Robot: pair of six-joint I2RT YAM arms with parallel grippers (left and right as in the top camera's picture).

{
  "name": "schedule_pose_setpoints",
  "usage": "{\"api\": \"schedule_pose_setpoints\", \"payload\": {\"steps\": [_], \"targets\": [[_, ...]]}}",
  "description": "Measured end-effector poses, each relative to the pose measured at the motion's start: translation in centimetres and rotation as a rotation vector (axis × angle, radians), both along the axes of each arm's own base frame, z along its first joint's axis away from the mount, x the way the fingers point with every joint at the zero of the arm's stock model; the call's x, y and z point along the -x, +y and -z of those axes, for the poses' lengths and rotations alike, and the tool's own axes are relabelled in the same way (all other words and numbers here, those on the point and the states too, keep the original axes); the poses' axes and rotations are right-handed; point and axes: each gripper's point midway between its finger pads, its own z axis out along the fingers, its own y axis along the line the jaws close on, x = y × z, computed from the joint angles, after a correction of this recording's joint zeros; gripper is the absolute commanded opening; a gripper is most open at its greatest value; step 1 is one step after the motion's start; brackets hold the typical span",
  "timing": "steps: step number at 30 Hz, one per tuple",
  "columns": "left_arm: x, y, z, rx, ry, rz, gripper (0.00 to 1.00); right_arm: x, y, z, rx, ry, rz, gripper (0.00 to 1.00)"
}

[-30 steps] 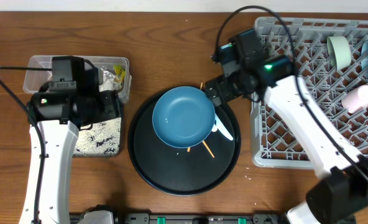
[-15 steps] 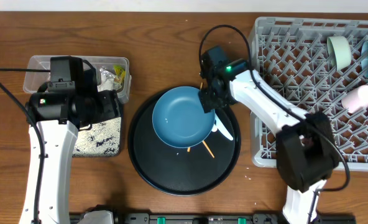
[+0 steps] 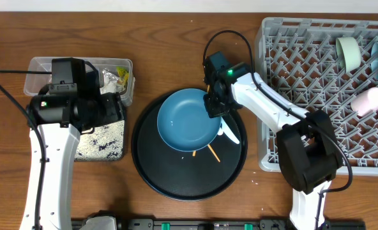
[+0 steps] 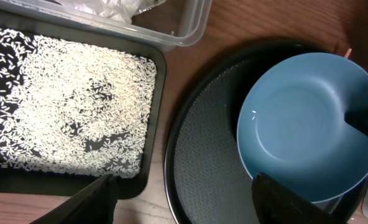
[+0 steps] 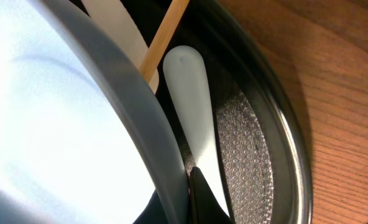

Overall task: Sort waste into correct bins and load items into the dishwasher rack
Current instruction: 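Reach the right gripper to the blue bowl and grasp its rim, then lift the blue bowl with the right gripper toward the dish rack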

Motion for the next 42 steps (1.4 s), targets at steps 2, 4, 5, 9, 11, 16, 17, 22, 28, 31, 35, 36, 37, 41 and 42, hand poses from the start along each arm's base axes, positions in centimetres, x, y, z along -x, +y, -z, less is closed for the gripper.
{"api": "schedule_pose_setpoints", "payload": {"steps": [2,4,5,9,11,16,17,22,28,31,35,36,37,41,42], "targets": [[0.0,0.0,0.0,0.0,0.0,0.0,0.71,0.0,0.0,0.0,-0.001,0.0,0.001,0.01],[0.0,0.0,0.0,0.0,0.0,0.0,0.71,0.0,0.0,0.0,0.0,0.001,0.001,0.01],[0.0,0.0,0.0,0.0,0.001,0.0,0.71,0.1,0.0,0.0,0.001,0.003,0.0,0.01],[0.1,0.0,0.0,0.0,0.003,0.0,0.71,0.0,-0.3,-0.8,0.015,0.006,0.002,0.01],[0.1,0.0,0.0,0.0,0.004,0.0,0.71,-0.6,-0.4,-2.1,0.017,-0.024,0.005,0.01],[0.2,0.0,0.1,0.001,0.008,0.0,0.72,-4.4,-2.3,-10.1,0.009,-0.261,0.036,0.01],[0.2,0.0,0.1,0.001,0.008,0.0,0.72,-5.1,-3.0,-11.9,0.015,-0.315,0.047,0.01],[0.2,0.0,0.1,0.001,0.008,0.0,0.72,-7.7,-8.7,-21.8,0.141,-0.639,0.118,0.01],[0.2,0.0,0.1,0.001,0.008,0.0,0.72,-10.3,-18.6,-26.8,0.517,-0.837,0.297,0.01],[0.2,0.0,0.1,0.0,0.007,0.0,0.72,-11.0,-22.9,-28.7,0.662,-0.9,0.423,0.01],[0.2,0.0,0.1,0.001,0.011,0.0,0.72,-10.8,-28.0,-31.2,0.797,-0.96,0.59,0.01],[0.3,0.0,0.1,0.001,0.012,0.0,0.72,-10.6,-29.2,-31.7,0.831,-0.972,0.634,0.01],[0.3,0.0,0.1,0.001,0.012,0.0,0.72,-10.4,-29.9,-32.0,0.855,-0.977,0.663,0.01],[0.3,0.0,0.1,0.001,0.014,0.0,0.72,-9.6,-33.3,-32.5,0.998,-0.958,0.767,0.01],[0.3,0.0,0.1,0.001,0.014,0.0,0.72,-9.5,-34.0,-32.2,1.032,-0.941,0.777,0.01]]}}
